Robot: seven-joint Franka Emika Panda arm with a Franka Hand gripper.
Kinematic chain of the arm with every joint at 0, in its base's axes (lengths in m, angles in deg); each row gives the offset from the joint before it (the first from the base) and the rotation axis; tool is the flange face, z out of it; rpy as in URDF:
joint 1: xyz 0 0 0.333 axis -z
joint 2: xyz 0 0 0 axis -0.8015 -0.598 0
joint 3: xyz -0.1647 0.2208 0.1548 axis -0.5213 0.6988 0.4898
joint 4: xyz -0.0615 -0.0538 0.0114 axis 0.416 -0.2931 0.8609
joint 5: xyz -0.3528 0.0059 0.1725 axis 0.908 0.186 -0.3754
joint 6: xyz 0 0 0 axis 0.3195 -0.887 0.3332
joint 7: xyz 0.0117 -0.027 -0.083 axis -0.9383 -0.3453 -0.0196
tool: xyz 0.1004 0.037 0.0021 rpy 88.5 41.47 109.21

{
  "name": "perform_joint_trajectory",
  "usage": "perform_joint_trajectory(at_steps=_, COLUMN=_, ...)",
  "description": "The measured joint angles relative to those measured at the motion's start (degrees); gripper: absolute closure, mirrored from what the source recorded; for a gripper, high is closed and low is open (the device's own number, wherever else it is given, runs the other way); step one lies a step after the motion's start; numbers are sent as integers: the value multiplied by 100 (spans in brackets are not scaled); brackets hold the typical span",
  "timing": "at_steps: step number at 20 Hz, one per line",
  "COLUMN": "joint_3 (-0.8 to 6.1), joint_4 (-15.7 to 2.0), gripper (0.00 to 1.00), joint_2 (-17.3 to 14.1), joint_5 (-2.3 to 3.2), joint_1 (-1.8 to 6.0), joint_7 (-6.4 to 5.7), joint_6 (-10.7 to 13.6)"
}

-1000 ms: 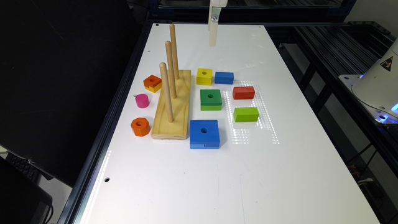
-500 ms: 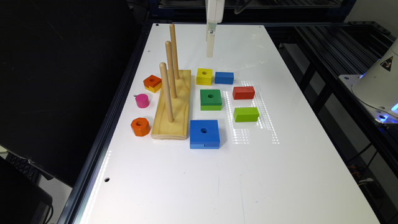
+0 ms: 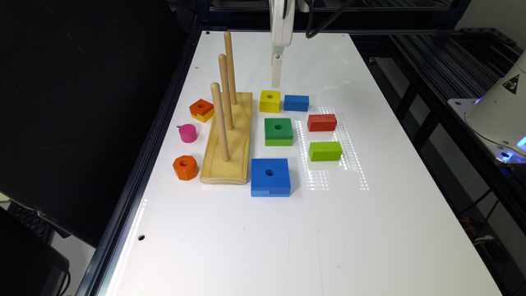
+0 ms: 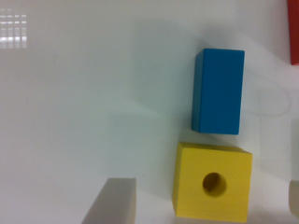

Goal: Pick up yellow block.

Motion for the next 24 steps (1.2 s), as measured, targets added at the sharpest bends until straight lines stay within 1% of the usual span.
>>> perform_joint_trajectory(at_steps=5, joint_3=0, joint_4=1, gripper=0, joint_2=-47, joint_5=0, joint_1=0, joint_7=0, joint_6=-16)
perform_joint_trajectory(at_steps=9, joint_3=-4, joint_4=0, gripper=0, joint_2=-202, joint_5=1, joint_1=0, joint_7=0, joint_6=-160)
perform_joint_trajectory(at_steps=15, joint_3=-4, joint_4=-3, gripper=0, joint_2=-206, joint_5=1, joint_1=0, joint_7=0, joint_6=-164)
perform_joint_trajectory(at_steps=24, joint_3=46, joint_4=-80, gripper=0, joint_2=-223, joint_5=1, joint_1=-4, joint_7=-25, joint_6=-164)
